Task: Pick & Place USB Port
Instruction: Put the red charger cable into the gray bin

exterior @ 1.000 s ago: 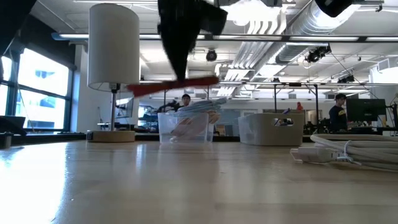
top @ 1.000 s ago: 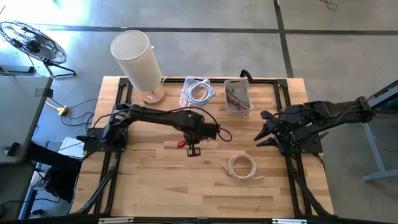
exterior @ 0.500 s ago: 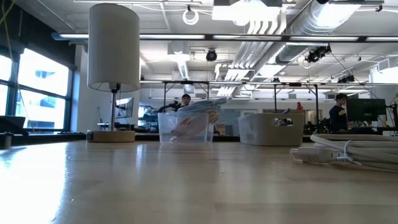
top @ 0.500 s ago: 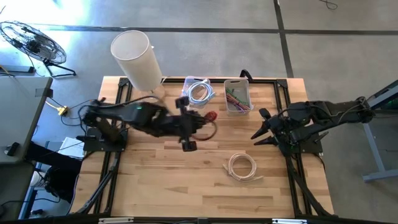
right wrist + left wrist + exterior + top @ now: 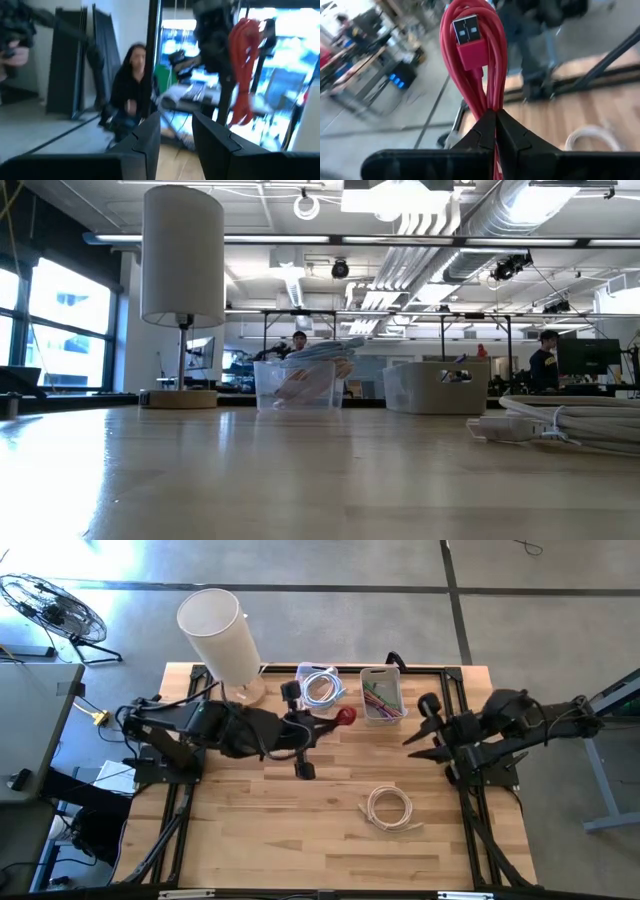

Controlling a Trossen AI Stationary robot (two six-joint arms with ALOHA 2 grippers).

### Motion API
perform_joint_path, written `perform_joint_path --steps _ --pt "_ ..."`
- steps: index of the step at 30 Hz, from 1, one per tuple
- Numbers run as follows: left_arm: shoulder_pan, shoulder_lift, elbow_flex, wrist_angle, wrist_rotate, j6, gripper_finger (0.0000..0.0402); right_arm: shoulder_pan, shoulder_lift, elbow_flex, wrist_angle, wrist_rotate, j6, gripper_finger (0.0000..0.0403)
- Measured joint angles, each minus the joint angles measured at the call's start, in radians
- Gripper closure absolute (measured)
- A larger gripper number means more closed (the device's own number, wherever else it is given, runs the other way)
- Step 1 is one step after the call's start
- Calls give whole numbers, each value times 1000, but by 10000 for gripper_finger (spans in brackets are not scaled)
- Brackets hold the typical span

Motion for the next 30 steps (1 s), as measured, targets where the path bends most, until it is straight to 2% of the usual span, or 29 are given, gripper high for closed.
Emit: perform_joint_path --steps 7,13,15,20,26,30 --pt "44 2 -80 255 185 53 401 3 36 0 26 48 -46 297" --pt "76 3 -173 358 263 45 401 26 79 0 21 54 -69 288" --pt "85 3 -195 386 291 44 401 26 90 0 12 72 -44 276" --pt "93 3 -219 411 321 43 401 26 111 0 11 194 18 222" --pt "93 3 -219 413 331 48 401 26 112 0 16 296 -32 156" --pt "93 3 -219 414 330 52 401 23 118 0 30 411 -30 136"
